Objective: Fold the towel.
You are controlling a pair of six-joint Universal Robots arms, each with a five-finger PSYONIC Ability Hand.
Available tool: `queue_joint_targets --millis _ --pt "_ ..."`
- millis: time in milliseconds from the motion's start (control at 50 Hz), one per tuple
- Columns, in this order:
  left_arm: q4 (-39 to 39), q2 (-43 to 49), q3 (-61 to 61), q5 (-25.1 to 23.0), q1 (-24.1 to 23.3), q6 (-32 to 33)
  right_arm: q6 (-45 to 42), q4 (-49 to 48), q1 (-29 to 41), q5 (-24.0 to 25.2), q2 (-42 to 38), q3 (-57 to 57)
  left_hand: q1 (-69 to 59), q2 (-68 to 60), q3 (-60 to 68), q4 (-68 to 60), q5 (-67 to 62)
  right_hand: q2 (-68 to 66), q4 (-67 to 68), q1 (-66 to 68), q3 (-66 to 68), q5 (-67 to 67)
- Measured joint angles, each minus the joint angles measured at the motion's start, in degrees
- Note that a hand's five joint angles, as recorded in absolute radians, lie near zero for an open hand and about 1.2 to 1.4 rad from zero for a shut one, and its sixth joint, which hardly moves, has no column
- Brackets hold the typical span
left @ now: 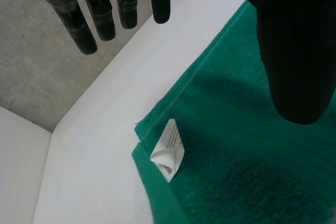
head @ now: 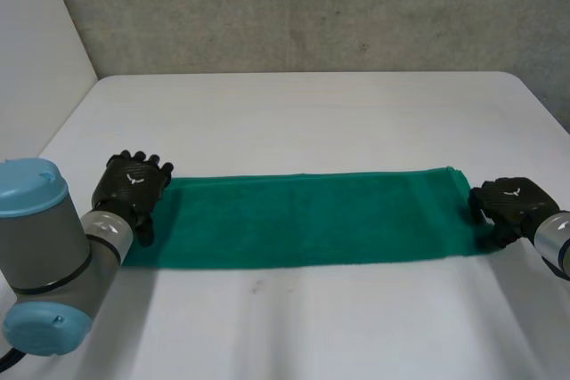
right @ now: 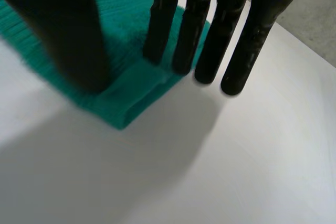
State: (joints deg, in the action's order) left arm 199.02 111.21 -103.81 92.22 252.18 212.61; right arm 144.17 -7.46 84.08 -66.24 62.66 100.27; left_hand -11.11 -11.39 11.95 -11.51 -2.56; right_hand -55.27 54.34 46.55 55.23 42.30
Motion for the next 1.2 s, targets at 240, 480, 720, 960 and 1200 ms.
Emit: queue_joint_targets --millis 240,480,720,960,1200 --pt "-0.1 -0.3 -0.1 0.2 -0.1 0.0 -1.6 0.2 -7.1 -3.6 0.8 -2.0 0.0 0.0 0.0 0.0 0.0 -11.9 13.8 7.8 12.3 13.1" --pt "-0.3 -3.2 -2.2 0.1 0.6 0.0 -14.5 3.0 -18.2 -6.8 4.2 -8.8 0.0 0.0 0.0 0.0 0.0 -11.9 13.8 8.6 12.3 13.8" --pt "-0.4 -5.8 -3.3 0.2 1.1 0.0 -4.8 7.5 6.2 -3.1 11.3 -13.8 0.0 0.0 0.0 0.0 0.0 -11.9 13.8 8.9 12.3 14.1" --pt "-0.6 -8.2 -3.7 0.4 -0.5 -0.2 -3.8 5.4 36.1 4.4 7.4 -14.0 0.0 0.0 0.0 0.0 0.0 -11.9 13.8 8.9 12.3 14.2" --pt "-0.2 -8.1 -3.2 0.6 -6.7 -0.2 -6.1 6.2 41.7 -2.1 -1.0 -14.9 0.0 0.0 0.0 0.0 0.0 42.7 -41.4 -35.2 -43.3 -39.0"
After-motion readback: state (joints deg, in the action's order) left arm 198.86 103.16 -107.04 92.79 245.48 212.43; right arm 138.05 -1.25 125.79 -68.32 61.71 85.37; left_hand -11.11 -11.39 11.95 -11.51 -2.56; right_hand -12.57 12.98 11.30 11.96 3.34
